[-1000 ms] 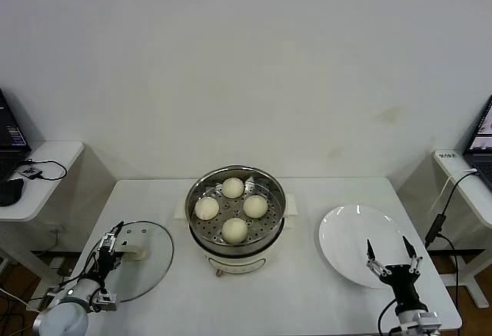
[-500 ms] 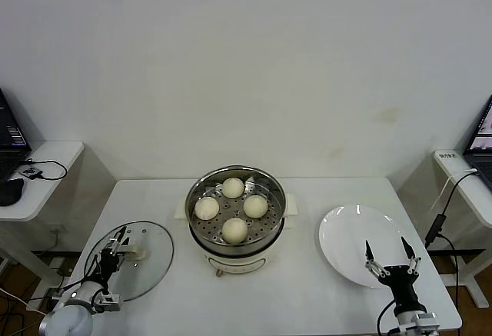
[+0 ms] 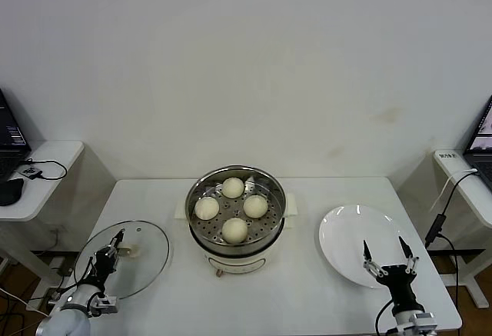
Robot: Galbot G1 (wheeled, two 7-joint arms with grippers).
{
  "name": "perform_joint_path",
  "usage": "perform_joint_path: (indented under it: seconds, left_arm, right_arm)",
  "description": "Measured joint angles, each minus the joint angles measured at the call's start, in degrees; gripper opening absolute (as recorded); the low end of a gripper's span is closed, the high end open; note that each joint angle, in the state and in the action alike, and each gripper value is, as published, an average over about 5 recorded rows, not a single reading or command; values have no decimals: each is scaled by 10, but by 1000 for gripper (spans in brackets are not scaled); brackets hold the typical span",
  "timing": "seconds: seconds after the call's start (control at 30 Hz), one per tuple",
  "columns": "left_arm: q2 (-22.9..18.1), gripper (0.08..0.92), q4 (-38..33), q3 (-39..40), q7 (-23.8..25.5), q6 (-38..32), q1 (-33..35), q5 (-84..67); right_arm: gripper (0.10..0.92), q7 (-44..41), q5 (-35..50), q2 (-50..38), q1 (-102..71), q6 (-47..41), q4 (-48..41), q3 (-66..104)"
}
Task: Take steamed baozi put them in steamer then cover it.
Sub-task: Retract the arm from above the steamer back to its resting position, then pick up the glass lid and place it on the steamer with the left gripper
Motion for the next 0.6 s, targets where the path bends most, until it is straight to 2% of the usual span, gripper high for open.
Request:
perform_joint_path:
  seconds: [0.23,0.6]
  left_arm:
    - [7,142,-74,-24,16,42,30,-15]
    - [41,142,-224,-58,79,139,49,-67]
  right_arm:
    - [823,0,-6,-2,-4,4,2,-1]
    - [823,0,-16,-7,-8,8,7,-2]
